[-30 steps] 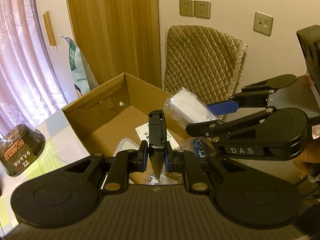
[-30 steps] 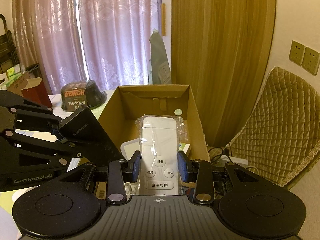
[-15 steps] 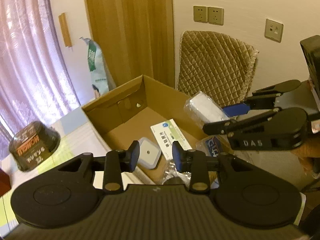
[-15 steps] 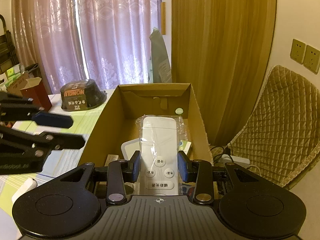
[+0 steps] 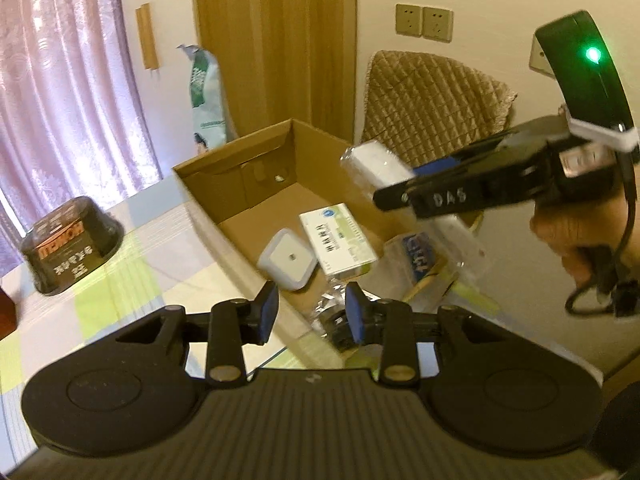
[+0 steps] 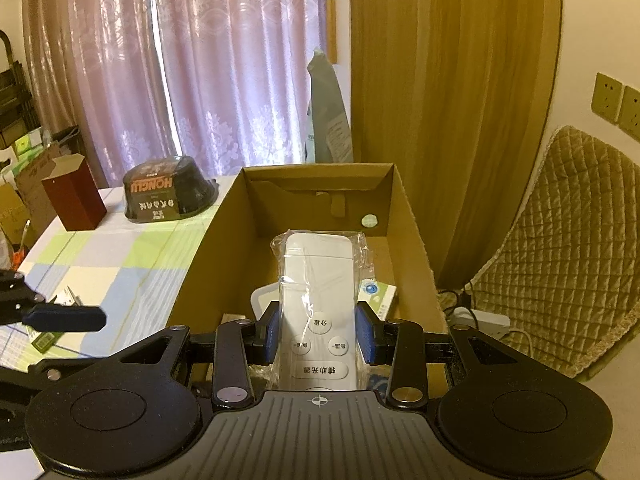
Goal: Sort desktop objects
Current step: 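Open the left gripper and right gripper to drop both remotes into the cardboard box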
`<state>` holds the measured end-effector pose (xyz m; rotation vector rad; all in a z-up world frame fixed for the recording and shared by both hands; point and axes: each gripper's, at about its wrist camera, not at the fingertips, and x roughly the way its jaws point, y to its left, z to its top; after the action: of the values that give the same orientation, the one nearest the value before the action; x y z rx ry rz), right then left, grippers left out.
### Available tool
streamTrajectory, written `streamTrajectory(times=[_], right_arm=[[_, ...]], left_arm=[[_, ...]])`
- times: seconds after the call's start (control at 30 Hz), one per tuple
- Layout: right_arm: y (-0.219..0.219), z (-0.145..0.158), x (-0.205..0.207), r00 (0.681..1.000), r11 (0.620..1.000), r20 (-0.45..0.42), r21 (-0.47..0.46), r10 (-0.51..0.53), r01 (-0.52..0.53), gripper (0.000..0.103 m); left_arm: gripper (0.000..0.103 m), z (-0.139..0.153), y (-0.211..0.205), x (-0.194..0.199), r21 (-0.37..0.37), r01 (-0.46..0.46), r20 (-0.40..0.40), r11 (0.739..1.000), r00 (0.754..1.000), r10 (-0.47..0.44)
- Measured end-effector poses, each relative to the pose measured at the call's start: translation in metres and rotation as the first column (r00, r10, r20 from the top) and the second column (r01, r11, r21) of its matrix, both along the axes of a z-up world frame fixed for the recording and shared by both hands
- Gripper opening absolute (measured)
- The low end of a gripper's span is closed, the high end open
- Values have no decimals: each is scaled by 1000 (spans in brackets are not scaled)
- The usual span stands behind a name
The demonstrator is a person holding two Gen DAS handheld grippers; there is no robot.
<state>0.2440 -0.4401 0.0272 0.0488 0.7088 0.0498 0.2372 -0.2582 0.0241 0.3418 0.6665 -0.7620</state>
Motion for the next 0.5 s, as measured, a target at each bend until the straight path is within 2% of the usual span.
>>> streamTrajectory(times=[0.13,0.37,0.4,0.43,0.47,0.5], right_arm=[[1,-4,12,1000,999,7,49,0,0,38],[-1,-5,25,999,997,32,79,8,-10,39],[-2,-5,24,999,996,38,87,5,-8,49],[-3,-5,21,999,996,54,91,-5,0,76],[-5,-5,18,997,995,73,96,-8,1,87],[-6,-5,17,997,995,80,103,-4,-5,87]], left_arm=[[31,-4,3,1,25,22,5,999,1000,-23],[31,-11,3,-9,53,81,7,995,997,-82],[31,-13,4,-10,55,84,4,995,996,-84],[31,-15,5,-11,58,86,1,995,996,-86],[31,-17,5,-12,61,88,-2,994,996,-88],[31,-19,5,-13,66,88,-5,994,996,-88]])
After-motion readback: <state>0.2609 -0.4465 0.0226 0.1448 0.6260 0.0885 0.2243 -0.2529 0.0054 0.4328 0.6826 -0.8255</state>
